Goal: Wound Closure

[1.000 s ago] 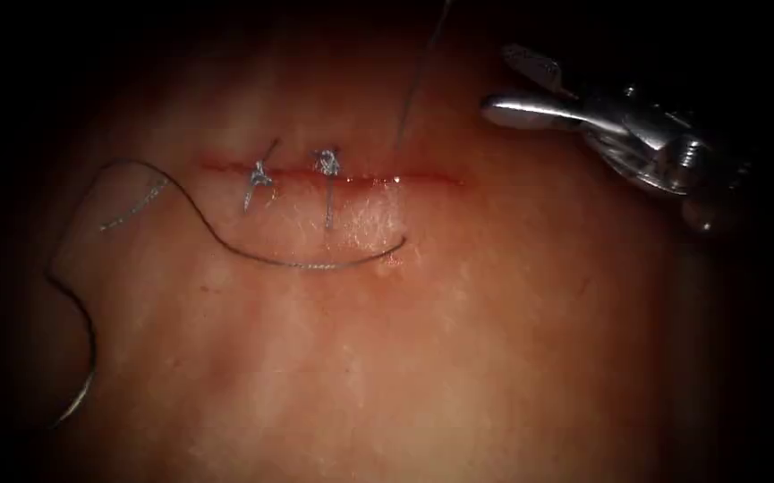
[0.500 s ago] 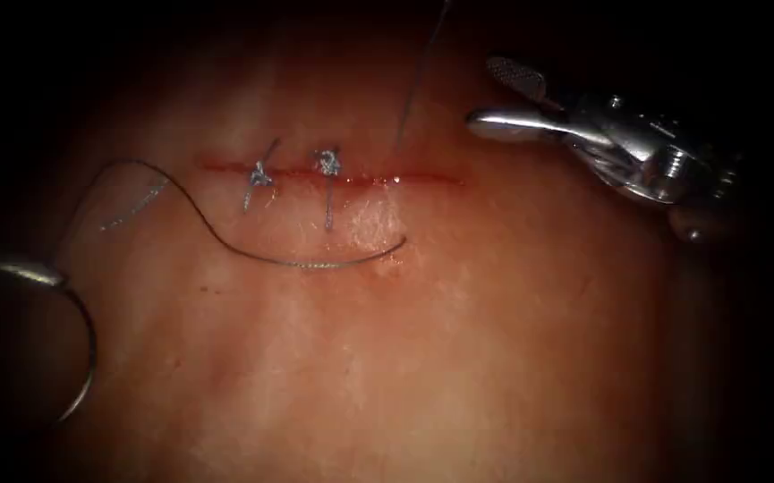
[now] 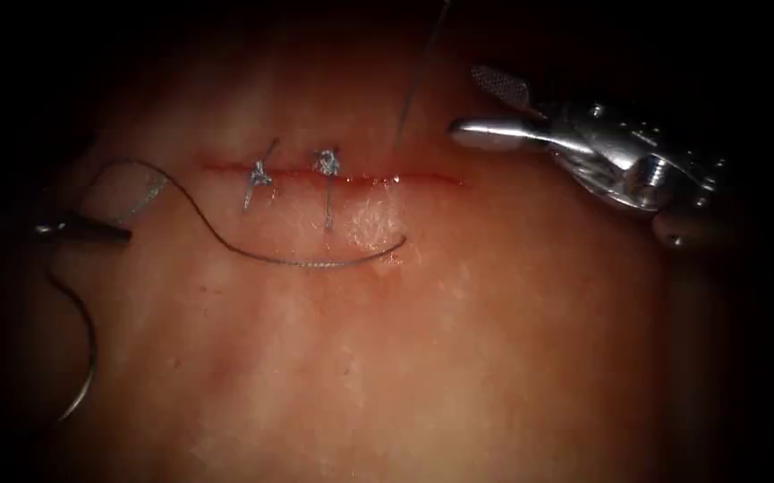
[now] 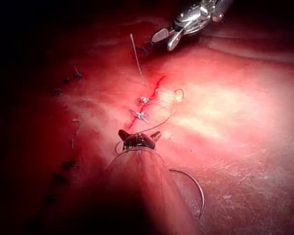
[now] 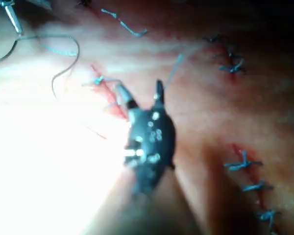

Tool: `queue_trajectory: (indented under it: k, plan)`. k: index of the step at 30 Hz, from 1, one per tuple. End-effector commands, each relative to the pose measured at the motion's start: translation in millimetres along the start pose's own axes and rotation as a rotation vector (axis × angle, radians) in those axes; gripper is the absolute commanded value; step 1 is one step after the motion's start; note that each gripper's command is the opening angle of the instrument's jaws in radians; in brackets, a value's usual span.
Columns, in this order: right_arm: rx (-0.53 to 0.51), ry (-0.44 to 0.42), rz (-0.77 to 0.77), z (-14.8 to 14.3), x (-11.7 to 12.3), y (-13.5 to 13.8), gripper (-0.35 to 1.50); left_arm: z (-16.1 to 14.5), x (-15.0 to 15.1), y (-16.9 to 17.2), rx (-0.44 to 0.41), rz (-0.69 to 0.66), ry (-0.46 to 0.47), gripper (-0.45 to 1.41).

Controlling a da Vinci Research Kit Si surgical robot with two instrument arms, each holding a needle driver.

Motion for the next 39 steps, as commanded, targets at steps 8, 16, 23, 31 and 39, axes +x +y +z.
queue_trajectory:
  k: [8,16,23,31,39]
  plan:
    - [0.003,-0.014,-0.005,1.1,-0.3,0.0,1.45,4.1,-3.6,1.5,-0.007,-0.071,-0.163,0.64]
    - [0.003,-0.023,-0.006,1.2,-0.4,-0.1,1.45,3.9,-5.3,-0.3,0.028,-0.090,-0.196,0.88]
    - [0.005,-0.031,-0.008,1.5,-0.6,-0.3,1.43,4.3,-5.8,-0.8,0.051,-0.110,-0.203,1.03]
    - [0.007,-0.030,-0.009,1.7,-0.7,-0.4,1.43,5.6,-7.5,-1.8,0.063,-0.142,-0.211,0.66]
    - [0.008,-0.030,-0.008,1.7,-0.5,-0.5,1.43,5.8,-7.7,-1.8,0.011,-0.188,-0.251,-0.13]
